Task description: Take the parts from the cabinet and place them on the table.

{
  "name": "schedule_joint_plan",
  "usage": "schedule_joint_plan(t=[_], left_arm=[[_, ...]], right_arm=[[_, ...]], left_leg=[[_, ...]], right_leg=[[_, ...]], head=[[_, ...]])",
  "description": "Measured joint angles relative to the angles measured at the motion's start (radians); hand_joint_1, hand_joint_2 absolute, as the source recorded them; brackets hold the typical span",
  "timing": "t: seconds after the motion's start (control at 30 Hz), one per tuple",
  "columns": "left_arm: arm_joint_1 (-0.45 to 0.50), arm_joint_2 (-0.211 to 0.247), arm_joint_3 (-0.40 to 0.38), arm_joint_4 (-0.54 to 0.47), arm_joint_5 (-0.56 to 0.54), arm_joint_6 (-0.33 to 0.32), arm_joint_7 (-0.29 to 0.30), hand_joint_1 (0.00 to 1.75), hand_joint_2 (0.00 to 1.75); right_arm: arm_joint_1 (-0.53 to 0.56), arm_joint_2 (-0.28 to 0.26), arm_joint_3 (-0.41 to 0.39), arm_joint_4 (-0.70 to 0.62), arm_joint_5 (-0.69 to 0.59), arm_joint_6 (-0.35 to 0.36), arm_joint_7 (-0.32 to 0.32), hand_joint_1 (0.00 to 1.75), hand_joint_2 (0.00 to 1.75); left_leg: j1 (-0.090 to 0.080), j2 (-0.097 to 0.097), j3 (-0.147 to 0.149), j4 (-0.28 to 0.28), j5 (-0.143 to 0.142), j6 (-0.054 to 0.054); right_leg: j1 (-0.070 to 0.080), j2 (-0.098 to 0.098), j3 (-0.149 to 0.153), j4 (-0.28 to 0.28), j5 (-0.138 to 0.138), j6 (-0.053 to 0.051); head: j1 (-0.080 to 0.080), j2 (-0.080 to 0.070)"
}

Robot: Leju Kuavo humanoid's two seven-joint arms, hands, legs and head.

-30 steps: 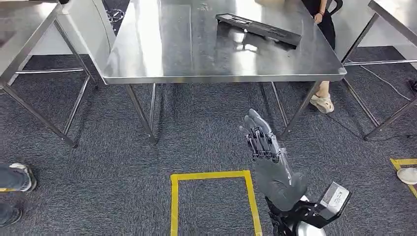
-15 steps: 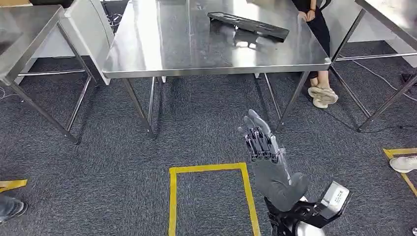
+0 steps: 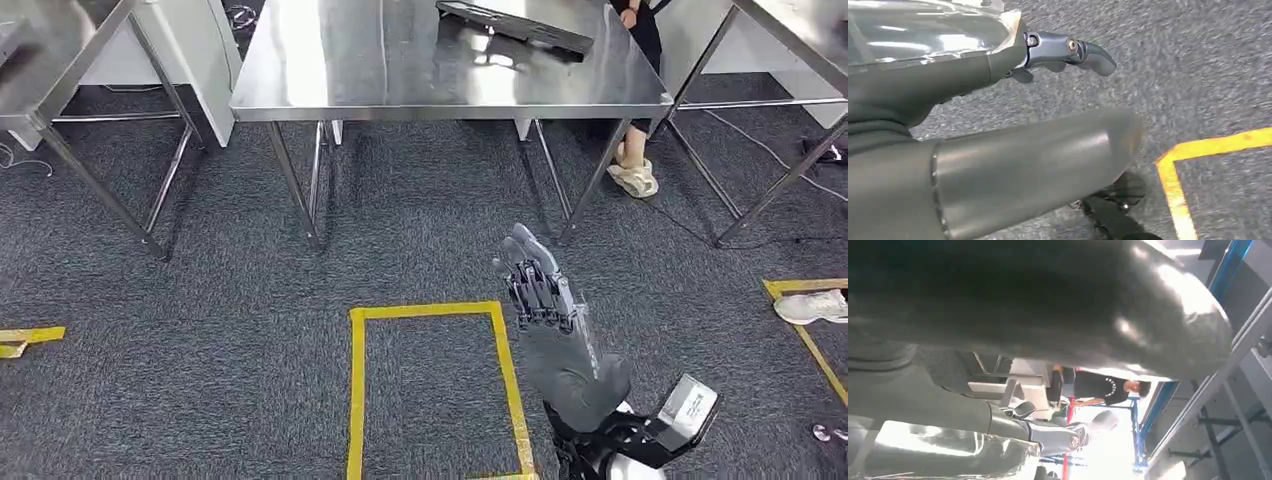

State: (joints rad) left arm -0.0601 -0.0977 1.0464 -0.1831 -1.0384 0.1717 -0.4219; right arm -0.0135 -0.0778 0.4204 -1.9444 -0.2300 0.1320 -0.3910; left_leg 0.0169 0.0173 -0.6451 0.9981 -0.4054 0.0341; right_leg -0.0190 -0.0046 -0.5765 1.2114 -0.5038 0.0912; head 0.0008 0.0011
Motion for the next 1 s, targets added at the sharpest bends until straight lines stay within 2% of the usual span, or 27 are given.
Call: schedule_joint_plan(t=[0.03,0.07,0.1,0.17,0.2,0.23,0.27,0.3,0.33,0.37,0.4,0.43,0.47,0.5,0.53,0.57,0.6,0.67,0.7,0.73,0.77,0.8,0.83,0.87,0.9,0.93,1.0], left_arm=[[0.0,0.0,0.0,0.0,0.0,0.001,0.0,0.0,0.0],[-0.001,0.0,0.0,-0.002,0.0,0.002,0.0,0.0,0.0],[0.001,-0.002,-0.001,-0.002,0.0,0.002,-0.001,0.0,0.0],[0.002,-0.002,0.0,-0.002,0.0,0.001,-0.001,0.0,0.0],[0.003,-0.002,0.0,-0.002,0.0,0.0,0.0,0.0,0.0],[0.003,0.0,0.0,-0.002,0.0,0.0,0.0,0.0,0.0],[0.004,-0.001,0.0,-0.002,0.0,0.0,0.0,0.0,0.0],[0.005,-0.003,0.0,-0.002,0.0,0.0,0.0,0.0,0.0],[0.005,-0.003,0.0,-0.002,0.0,0.0,0.0,0.0,0.0],[0.005,-0.002,0.0,-0.002,0.0,0.001,0.0,0.0,0.0],[0.005,-0.002,0.0,-0.002,0.0,0.001,0.0,0.0,0.0],[0.006,-0.002,0.0,-0.002,0.0,0.001,0.0,0.0,0.0],[0.006,-0.002,0.0,-0.002,0.0,0.002,0.0,0.0,0.0],[0.006,-0.002,0.0,-0.002,0.0,0.002,0.0,0.0,0.0],[0.006,-0.001,0.0,-0.002,0.0,0.002,0.0,0.0,0.0],[0.006,0.002,0.0,-0.002,0.0,0.002,0.0,0.0,0.0],[0.009,-0.001,0.0,-0.002,0.0,0.002,0.0,0.0,0.0],[0.008,0.0,0.0,-0.002,0.0,0.002,0.002,0.0,0.0],[0.005,0.0,0.0,-0.002,0.0,0.002,0.002,0.0,0.0],[0.003,-0.003,-0.001,-0.002,0.0,0.002,0.001,0.0,0.0],[0.004,-0.002,0.0,-0.002,0.0,0.003,0.0,0.0,0.0],[0.005,-0.001,0.0,-0.002,0.0,0.005,0.001,0.0,0.0],[0.006,-0.002,0.0,-0.002,0.0,0.005,0.001,0.0,0.0],[0.007,-0.002,0.0,-0.002,0.0,0.005,0.001,0.0,0.0],[0.007,-0.002,0.0,-0.002,0.0,0.005,0.001,0.0,0.0],[0.007,-0.002,0.0,-0.002,0.0,0.006,0.001,0.0,0.0],[0.005,-0.003,0.0,-0.002,0.0,0.008,0.001,0.0,0.0]], right_arm=[[0.0,0.0,0.0,0.0,0.0,0.0,0.0,0.0,0.0],[-0.001,0.0,0.0,0.0,0.0,0.0,0.0,0.0,0.0],[-0.002,0.0,0.0,0.0,0.0,0.001,0.0,0.0,0.0],[0.0,0.0,0.0,0.0,0.0,0.002,0.0,0.0,0.0],[0.001,0.001,0.0,0.0,0.001,0.002,0.0,0.0,0.0],[0.001,0.003,0.0,0.0,0.003,0.002,0.0,0.0,0.0],[0.002,0.005,0.0,0.0,0.003,0.002,0.001,0.0,0.0],[0.002,0.006,0.0,0.0,0.004,0.002,0.002,0.0,0.0],[0.004,0.006,0.0,0.0,0.005,0.002,0.002,0.0,0.0],[0.006,0.006,0.0,0.0,0.006,0.002,0.002,0.0,0.0],[0.009,0.006,0.0,0.0,0.006,0.002,0.002,0.0,0.0],[0.01,0.007,0.001,0.0,0.006,0.002,0.002,0.0,0.0],[0.01,0.007,0.001,0.0,0.006,0.002,0.002,0.0,0.0],[0.01,0.007,0.001,0.0,0.006,0.002,0.002,0.0,0.0],[0.009,0.007,0.001,0.0,0.006,0.002,0.002,0.0,0.0],[0.009,0.008,0.0,0.0,0.006,0.002,0.002,0.0,0.0],[0.007,0.008,0.001,0.0,0.006,0.002,0.003,0.0,0.0],[0.008,0.011,0.002,-0.001,0.006,0.002,0.003,0.0,0.0],[0.009,0.01,0.002,-0.002,0.006,0.002,0.003,0.0,0.0],[0.01,0.01,0.002,-0.004,0.006,0.002,0.003,0.0,0.0],[0.007,0.01,0.002,-0.006,0.007,0.003,0.003,0.0,0.0],[0.005,0.01,0.003,-0.006,0.008,0.003,0.003,0.0,0.0],[0.006,0.01,0.004,-0.006,0.008,0.003,0.003,0.0,0.0],[0.007,0.01,0.005,-0.006,0.008,0.002,0.003,0.0,0.0],[0.008,0.01,0.005,-0.005,0.007,0.003,0.003,0.0,0.0],[0.009,0.01,0.005,-0.005,0.006,0.003,0.003,0.0,0.0],[0.009,0.01,0.005,-0.005,0.006,0.004,0.003,0.0,0.0]], left_leg=[[0.0,0.0,-0.006,0.001,0.01,-0.006],[-0.008,0.001,-0.009,0.007,0.015,-0.01],[-0.008,0.004,-0.011,0.009,0.022,-0.018],[-0.003,0.013,-0.009,0.002,0.039,-0.029],[0.001,0.018,-0.01,-0.002,0.046,-0.039],[0.006,0.007,-0.018,0.011,0.024,-0.044],[0.005,-0.002,-0.031,0.052,-0.031,-0.046],[0.005,-0.009,-0.054,0.122,-0.088,-0.048],[0.005,-0.014,-0.083,0.211,-0.135,-0.05],[0.005,-0.016,-0.106,0.29,-0.164,-0.051],[0.005,-0.016,-0.108,0.319,-0.167,-0.051],[0.005,-0.016,-0.085,0.301,-0.15,-0.049],[0.005,-0.018,-0.044,0.244,-0.119,-0.047],[0.006,-0.027,0.016,0.153,-0.079,-0.043],[0.008,-0.058,0.073,0.063,-0.052,-0.039],[0.012,-0.103,0.1,0.031,-0.072,-0.032],[0.011,-0.101,0.093,0.027,-0.067,-0.033],[0.002,-0.072,0.095,0.012,-0.078,-0.021],[0.003,-0.06,0.092,0.007,-0.075,-0.016],[0.012,-0.044,0.094,-0.004,-0.068,-0.007],[0.011,-0.034,0.093,-0.008,-0.067,-0.002],[0.01,-0.019,0.092,-0.008,-0.065,0.001],[0.009,-0.003,0.09,-0.008,-0.065,0.001],[0.007,0.009,0.088,-0.008,-0.065,0.002],[0.007,0.023,0.087,-0.008,-0.064,0.002],[0.007,0.037,0.087,-0.008,-0.064,0.002],[0.008,0.06,0.091,-0.007,-0.064,0.0]], right_leg=[[-0.001,-0.001,0.077,-0.105,-0.01,-0.006],[0.003,-0.005,0.141,-0.201,-0.036,-0.018],[0.011,-0.011,0.168,-0.266,-0.071,-0.04],[0.013,-0.005,0.158,-0.255,-0.064,-0.056],[0.01,0.001,0.154,-0.257,-0.053,-0.07],[-0.001,0.004,0.149,-0.258,-0.043,-0.08],[0.001,0.007,0.143,-0.258,-0.036,-0.091],[0.001,0.008,0.136,-0.258,-0.029,-0.1],[0.004,0.013,0.127,-0.257,-0.021,-0.102],[0.008,0.019,0.118,-0.256,-0.016,-0.102],[0.01,0.026,0.114,-0.255,-0.011,-0.1],[0.01,0.036,0.115,-0.252,-0.007,-0.096],[0.01,0.046,0.109,-0.249,-0.004,-0.096],[0.009,0.056,0.107,-0.245,-0.004,-0.094],[0.008,0.064,0.103,-0.238,-0.004,-0.094],[0.011,0.073,0.083,-0.233,-0.005,-0.09],[0.013,0.083,0.08,-0.23,-0.002,-0.084],[0.007,0.103,0.071,-0.23,0.005,-0.066],[0.008,0.114,0.055,-0.232,0.009,-0.059],[0.01,0.098,0.053,-0.22,0.001,-0.058],[0.014,0.056,0.032,-0.182,-0.021,-0.058],[0.012,0.034,-0.004,-0.115,-0.053,-0.062],[0.01,0.023,-0.052,-0.021,-0.091,-0.064],[0.008,0.019,-0.088,0.051,-0.113,-0.062],[0.006,0.017,-0.111,0.099,-0.121,-0.056],[0.003,0.015,-0.106,0.088,-0.11,-0.046],[-0.002,-0.004,-0.025,-0.065,-0.042,-0.022]], head=[[0.001,0.0],[0.001,0.0],[-0.002,0.0],[-0.005,0.0],[-0.006,0.0],[-0.006,0.0],[-0.007,0.0],[-0.01,0.0],[-0.01,0.0],[-0.009,0.0],[-0.009,0.0],[-0.009,0.0],[-0.01,0.0],[-0.01,0.0],[-0.01,0.0],[-0.008,0.0],[-0.006,0.0],[-0.011,0.0],[-0.01,0.0],[-0.009,0.0],[-0.007,0.0],[-0.001,0.0],[0.0,0.0],[0.0,0.0],[0.001,0.0],[0.001,0.0],[0.001,0.0]])
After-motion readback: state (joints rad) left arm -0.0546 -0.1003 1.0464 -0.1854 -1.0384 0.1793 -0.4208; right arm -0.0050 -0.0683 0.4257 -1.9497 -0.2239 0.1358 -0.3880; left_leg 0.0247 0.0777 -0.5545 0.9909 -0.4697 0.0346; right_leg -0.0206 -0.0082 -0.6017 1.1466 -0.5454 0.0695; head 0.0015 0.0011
